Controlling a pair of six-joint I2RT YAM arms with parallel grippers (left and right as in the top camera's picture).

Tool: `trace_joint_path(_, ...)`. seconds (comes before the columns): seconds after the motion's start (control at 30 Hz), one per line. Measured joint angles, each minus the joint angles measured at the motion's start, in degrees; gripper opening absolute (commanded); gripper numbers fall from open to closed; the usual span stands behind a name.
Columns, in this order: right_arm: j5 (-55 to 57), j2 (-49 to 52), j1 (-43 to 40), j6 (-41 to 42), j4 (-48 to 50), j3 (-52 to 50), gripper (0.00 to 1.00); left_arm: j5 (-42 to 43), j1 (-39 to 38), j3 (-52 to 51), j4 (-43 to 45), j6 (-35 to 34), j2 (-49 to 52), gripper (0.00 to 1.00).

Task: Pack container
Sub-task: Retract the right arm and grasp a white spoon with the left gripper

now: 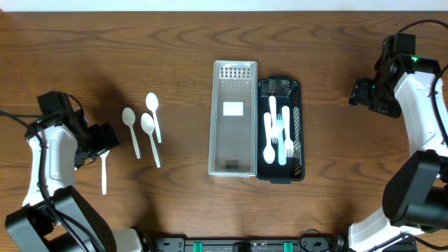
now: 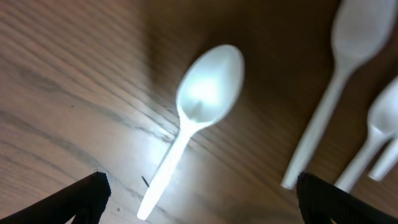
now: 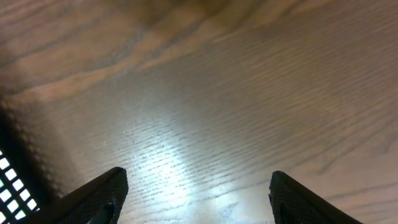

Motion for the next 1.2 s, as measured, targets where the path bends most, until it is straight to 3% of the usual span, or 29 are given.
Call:
trace_joint_path(0.3, 0.0, 0.0, 0.0, -0.13, -1.62, 0.0, 0.76, 0.02, 0.83, -6.27, 10.4, 1.16, 0.94, 0.98)
trace_joint_path(0.7, 0.0, 0.0, 0.0, -0.17, -2.21, 0.0, 0.76, -0.39, 0.83, -6.86, 14.71, 2.8, 8.74, 0.99)
trace_joint_path(0.93, 0.0, 0.0, 0.0, -0.15, -2.16, 0.0, 0.76, -0.39, 0.87, -6.16, 13.29, 3.02, 9.25, 0.59)
trace_joint_path(1.07, 0.0, 0.0, 0.0, -0.15, -2.05, 0.0, 0.76, -0.39, 0.87, -6.08, 12.26, 3.02, 9.25, 0.51)
trace_joint_path(1.2, 0.0, 0.0, 0.0, -0.15, -2.05, 0.0, 0.76, -0.39, 0.87, -6.05, 11.82, 2.93, 9.25, 0.34)
